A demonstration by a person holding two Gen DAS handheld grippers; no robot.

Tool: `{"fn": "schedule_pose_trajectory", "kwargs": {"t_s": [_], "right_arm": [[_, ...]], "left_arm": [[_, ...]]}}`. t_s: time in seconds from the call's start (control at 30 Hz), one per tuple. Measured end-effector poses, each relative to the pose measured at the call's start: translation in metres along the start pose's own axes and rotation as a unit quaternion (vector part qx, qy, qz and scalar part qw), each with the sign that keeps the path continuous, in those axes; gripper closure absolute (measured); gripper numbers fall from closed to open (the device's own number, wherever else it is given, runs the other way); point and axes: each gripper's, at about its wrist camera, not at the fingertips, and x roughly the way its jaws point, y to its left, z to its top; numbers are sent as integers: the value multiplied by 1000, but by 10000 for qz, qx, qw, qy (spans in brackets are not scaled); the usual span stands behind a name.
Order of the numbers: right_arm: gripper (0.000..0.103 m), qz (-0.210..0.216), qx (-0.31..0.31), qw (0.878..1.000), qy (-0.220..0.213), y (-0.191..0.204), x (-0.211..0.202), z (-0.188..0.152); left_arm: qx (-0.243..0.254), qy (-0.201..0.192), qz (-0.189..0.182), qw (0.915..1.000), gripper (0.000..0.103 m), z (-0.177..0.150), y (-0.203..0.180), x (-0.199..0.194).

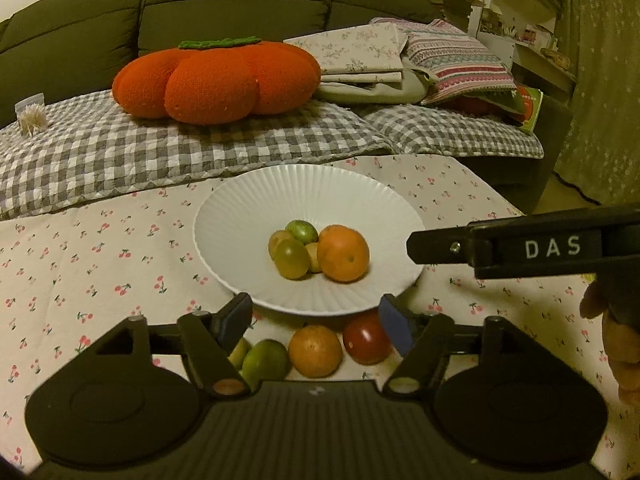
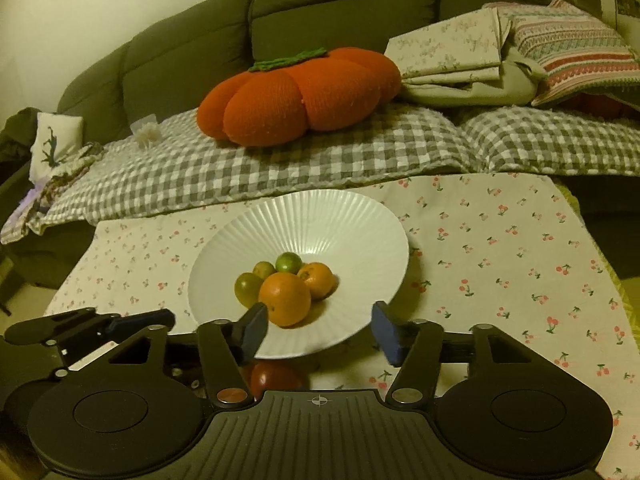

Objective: Organize fruits
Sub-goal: 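Withdraw both open tools from the plate back toward the remaining fruits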

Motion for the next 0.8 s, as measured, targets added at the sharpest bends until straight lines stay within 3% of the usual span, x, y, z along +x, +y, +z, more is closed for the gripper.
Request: {"fn": "schedule_pose_trajectory", "kwargs": {"t_s": [0.33, 0.5, 0.8], "right_arm": [[20, -27, -218, 9998, -26, 6, -12, -8], [12, -60, -316, 9995, -47, 9, -18, -14], [9, -120, -466, 9988, 42, 11, -20, -27]], "left_arm": [[-85, 116, 16, 9999, 6, -11, 9, -18], [-155, 205, 87, 9996, 3, -20, 18, -24], [-75, 354, 325, 9988, 2, -38, 32, -33]]}}
